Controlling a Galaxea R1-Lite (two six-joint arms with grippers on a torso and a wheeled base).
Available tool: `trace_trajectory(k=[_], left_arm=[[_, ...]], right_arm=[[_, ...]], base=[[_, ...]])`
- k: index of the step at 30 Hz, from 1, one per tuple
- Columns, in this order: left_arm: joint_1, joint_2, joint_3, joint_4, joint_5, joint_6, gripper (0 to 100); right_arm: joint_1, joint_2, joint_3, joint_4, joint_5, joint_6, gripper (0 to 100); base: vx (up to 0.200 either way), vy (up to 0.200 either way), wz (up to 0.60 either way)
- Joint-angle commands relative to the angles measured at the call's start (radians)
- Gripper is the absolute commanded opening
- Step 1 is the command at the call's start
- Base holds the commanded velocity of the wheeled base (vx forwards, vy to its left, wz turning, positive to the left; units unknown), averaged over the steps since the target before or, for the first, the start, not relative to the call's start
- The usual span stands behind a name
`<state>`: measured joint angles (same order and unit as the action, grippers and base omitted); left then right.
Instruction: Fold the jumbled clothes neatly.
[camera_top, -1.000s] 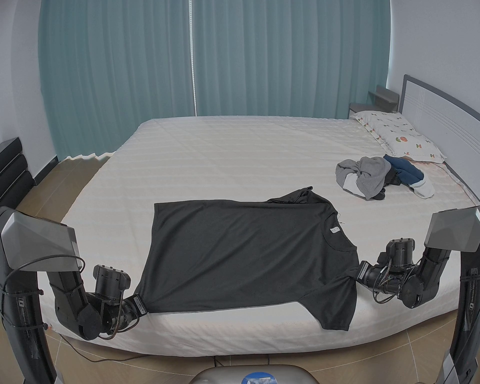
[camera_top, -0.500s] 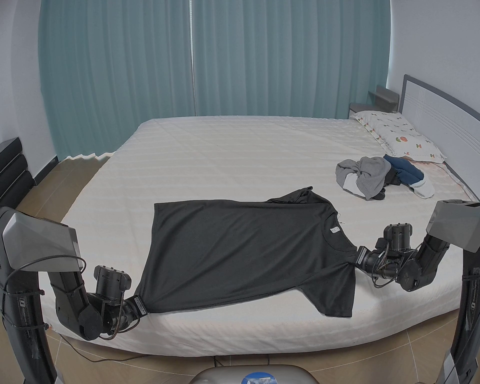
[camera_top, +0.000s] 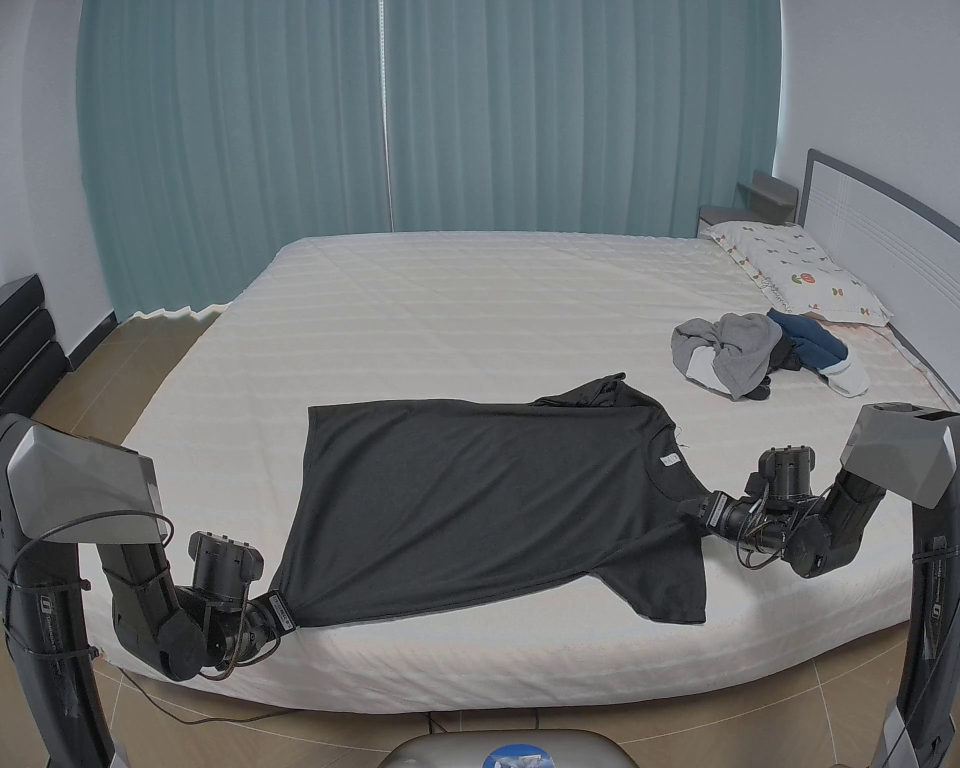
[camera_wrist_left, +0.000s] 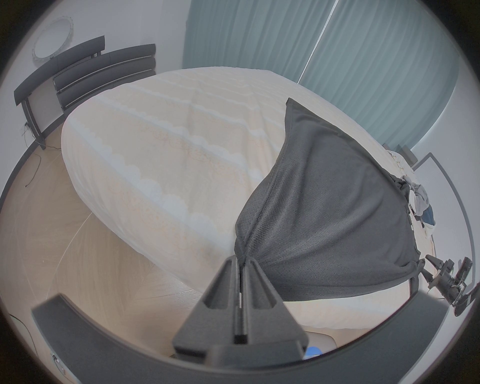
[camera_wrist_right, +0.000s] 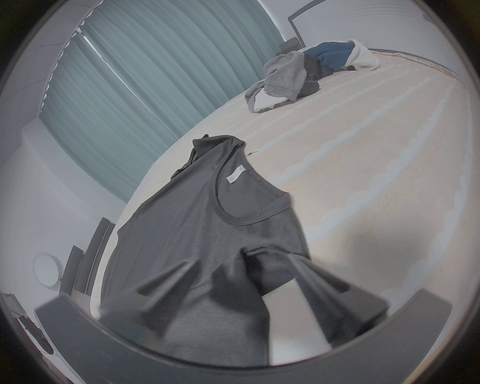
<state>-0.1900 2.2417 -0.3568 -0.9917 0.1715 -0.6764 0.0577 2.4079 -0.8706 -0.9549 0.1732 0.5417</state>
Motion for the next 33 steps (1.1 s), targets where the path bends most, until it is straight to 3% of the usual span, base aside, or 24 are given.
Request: trace_trajectory(k=[1, 4, 8, 10, 13, 18, 33], left_arm=[[0.001, 0.012, -0.002, -0.001, 0.0, 0.0, 0], [0.001, 0.013, -0.004, -0.001, 0.0, 0.0, 0], [0.001, 0.012, -0.005, -0.001, -0.001, 0.0, 0], [0.001, 0.012, -0.005, -0.001, -0.001, 0.0, 0], [0.001, 0.012, -0.005, -0.001, -0.001, 0.0, 0], [0.001, 0.012, -0.005, -0.001, -0.001, 0.0, 0], [0.003, 0.016, -0.008, -0.001, -0.009, 0.0, 0]], right_arm=[[-0.032, -0.026, 0.013, -0.001, 0.002, 0.001, 100], [-0.055, -0.056, 0.033, 0.001, 0.006, 0.0, 100], [-0.071, -0.144, 0.154, -0.002, 0.12, -0.003, 100], [-0.071, -0.154, 0.173, -0.002, 0.141, -0.008, 100], [-0.07, -0.167, 0.249, -0.002, 0.204, -0.072, 100], [-0.062, -0.131, 0.286, -0.002, 0.236, -0.169, 100], [-0.007, -0.026, 0.223, -0.059, 0.239, -0.164, 100]], base=[[0.0, 0.0, 0.0], [0.0, 0.0, 0.0], [0.0, 0.0, 0.0], [0.0, 0.0, 0.0], [0.0, 0.0, 0.0], [0.0, 0.0, 0.0], [0.0, 0.0, 0.0]])
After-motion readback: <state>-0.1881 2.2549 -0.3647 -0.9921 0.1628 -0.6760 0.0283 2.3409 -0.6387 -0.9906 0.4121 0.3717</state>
